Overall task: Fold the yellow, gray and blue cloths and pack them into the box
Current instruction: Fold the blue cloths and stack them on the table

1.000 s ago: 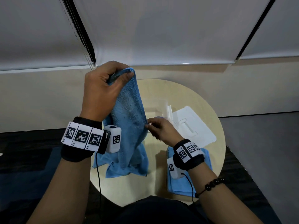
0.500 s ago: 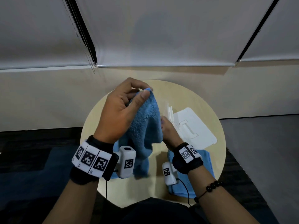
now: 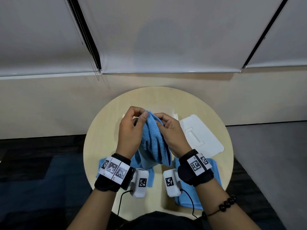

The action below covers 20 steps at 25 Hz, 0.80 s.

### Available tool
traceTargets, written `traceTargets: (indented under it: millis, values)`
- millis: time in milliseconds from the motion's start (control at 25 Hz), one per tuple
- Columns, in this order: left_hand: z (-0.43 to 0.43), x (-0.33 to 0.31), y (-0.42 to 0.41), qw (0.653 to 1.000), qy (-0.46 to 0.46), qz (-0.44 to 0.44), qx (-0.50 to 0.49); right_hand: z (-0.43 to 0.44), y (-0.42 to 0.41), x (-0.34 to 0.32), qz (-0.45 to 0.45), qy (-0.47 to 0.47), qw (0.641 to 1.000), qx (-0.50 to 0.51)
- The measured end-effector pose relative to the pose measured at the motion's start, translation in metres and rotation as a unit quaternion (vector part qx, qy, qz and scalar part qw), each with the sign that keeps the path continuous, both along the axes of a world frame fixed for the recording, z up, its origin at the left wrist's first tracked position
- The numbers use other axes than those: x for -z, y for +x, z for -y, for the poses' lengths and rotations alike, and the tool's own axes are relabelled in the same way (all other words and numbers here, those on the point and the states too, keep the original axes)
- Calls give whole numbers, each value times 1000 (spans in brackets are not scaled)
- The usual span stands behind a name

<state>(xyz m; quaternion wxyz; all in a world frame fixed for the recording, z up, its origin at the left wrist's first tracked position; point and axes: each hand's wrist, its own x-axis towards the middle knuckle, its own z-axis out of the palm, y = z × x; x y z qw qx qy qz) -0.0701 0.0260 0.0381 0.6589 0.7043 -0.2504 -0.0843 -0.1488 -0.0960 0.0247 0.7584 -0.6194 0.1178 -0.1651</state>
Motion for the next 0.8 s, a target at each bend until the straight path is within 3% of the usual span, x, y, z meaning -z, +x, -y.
traceTargets:
  millis: [400, 600, 760, 800]
  values:
    - [5, 4, 1, 999, 25, -7, -30, 4, -1, 1, 10, -36, 999, -18]
    - [-3, -15, 14, 985, 1, 89, -148, 31, -5, 9, -91, -236, 965, -65]
    - [-8, -44, 29, 972, -56, 131, -185, 40, -15, 7, -5, -57, 993, -101]
    - [-7, -49, 28, 973, -78, 121, -181, 32, -13, 8, 9, -63, 992, -108]
